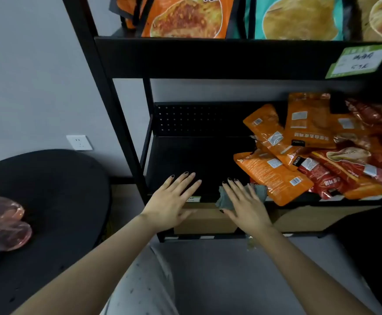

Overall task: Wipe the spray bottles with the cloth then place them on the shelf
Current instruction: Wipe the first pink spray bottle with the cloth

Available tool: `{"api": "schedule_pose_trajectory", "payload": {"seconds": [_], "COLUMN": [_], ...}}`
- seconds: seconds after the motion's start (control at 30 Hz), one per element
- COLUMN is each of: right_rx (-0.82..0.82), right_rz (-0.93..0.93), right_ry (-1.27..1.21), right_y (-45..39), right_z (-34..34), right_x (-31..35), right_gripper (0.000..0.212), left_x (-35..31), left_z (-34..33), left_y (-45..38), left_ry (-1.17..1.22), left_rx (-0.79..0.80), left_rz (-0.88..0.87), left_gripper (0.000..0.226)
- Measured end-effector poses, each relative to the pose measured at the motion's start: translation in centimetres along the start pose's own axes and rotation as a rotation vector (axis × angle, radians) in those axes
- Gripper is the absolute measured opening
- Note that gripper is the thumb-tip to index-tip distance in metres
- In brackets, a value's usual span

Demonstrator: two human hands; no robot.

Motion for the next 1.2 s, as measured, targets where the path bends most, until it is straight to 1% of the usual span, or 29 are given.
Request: {"api": "schedule_pose_trajectory", "payload": {"seconds": [0.13, 0.23, 0.3, 0.37, 0.5, 0.6, 0.73, 0.87, 0.9, 1.0, 1.2], "right_rx": [0.023, 0.037, 0.035, 0.054, 0.0, -0.046, -0.123, -0.246, -0.285, -0.403, -0.478], "right_rz": [-0.015, -0.005, -0.024, -0.033, 0.008, 0.075, 0.228, 0.387, 0.432, 0.548, 0.707], "right_ry": [0.041, 0.003, -0.036, -0.072, -0.089, -0.097, -0.114, -0.173, -0.193, -0.27, -0.355], "right_y": [-0.8, -1.3, -1.8, -2.0, -1.9, -2.1, -2.8, -4.3, -4.8, -6.4, -9.2], "right_z": [-1.0, -1.7, -1.9, -1.9, -0.1, 1.6, 3.8, 6.5, 7.2, 9.5, 13.1], "right_x": [0.3, 0.2, 0.1, 0.1, 0.7, 2.4, 6.0, 11.2, 12.8, 17.7, 26.9], "right_gripper": [0.077, 0.069, 0.067, 0.068, 0.076, 0.075, 0.072, 0.065, 0.061, 0.042, 0.044], "left_x": [0.1, 0.0, 0.4, 0.9, 1.8, 2.5, 3.6, 5.2, 5.8, 7.4, 10.5], "left_z": [-1.0, -1.0, -0.9, -1.1, -0.9, 0.0, 1.2, 2.5, 2.8, 3.9, 6.0], "left_y": [-0.5, -0.4, 0.0, 0.7, 2.2, 3.7, 7.0, 11.4, 12.7, 16.9, 26.1], "left_ry": [0.008, 0.016, 0.017, -0.004, -0.036, -0.062, -0.104, -0.151, -0.161, -0.168, -0.178], "left_rx": [-0.017, 0.034, 0.029, 0.011, 0.015, -0.002, -0.044, -0.054, -0.056, -0.053, -0.041], "left_rz": [0.024, 0.033, 0.033, 0.042, 0.064, 0.089, 0.127, 0.217, 0.243, 0.332, 0.547], "left_gripper": [0.069, 0.07, 0.07, 0.07, 0.073, 0.07, 0.07, 0.072, 0.073, 0.074, 0.074]}}
Point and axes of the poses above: each hand's wrist, its own y-axis away from the middle knuckle, its own z-axis out of the back of the hand, x = y × z, the point moved 1 cm from there along -y, towards the middle knuckle, and after that the axes turned 3 degrees about y, right-handed, at the moved point
